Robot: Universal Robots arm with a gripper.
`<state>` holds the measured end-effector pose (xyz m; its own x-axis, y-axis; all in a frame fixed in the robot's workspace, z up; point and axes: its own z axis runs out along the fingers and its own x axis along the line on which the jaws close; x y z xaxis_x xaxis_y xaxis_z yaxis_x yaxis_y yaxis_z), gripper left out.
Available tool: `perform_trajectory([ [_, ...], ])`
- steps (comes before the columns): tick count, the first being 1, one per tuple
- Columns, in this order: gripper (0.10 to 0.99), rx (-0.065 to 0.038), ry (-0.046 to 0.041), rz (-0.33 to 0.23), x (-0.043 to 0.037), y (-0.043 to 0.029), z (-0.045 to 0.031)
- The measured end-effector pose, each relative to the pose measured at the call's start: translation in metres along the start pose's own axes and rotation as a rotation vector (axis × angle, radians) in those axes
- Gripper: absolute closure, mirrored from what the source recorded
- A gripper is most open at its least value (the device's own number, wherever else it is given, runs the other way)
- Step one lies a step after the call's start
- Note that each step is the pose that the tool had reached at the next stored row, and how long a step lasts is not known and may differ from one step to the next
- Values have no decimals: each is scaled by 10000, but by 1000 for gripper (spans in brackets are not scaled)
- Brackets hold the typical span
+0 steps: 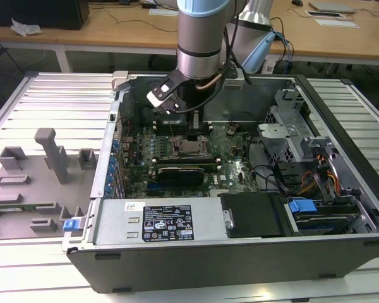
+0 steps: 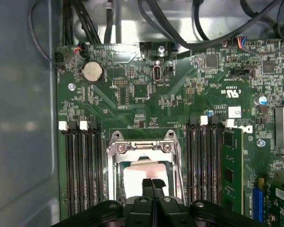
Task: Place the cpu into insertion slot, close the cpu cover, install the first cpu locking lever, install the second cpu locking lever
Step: 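Close the cpu cover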
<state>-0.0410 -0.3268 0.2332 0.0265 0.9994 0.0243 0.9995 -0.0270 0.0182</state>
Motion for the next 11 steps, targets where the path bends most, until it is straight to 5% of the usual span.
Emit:
perform_trajectory([
  [5, 980, 3, 4, -162, 1, -1, 1],
  [11, 980, 40, 32, -1682, 1, 0, 3],
])
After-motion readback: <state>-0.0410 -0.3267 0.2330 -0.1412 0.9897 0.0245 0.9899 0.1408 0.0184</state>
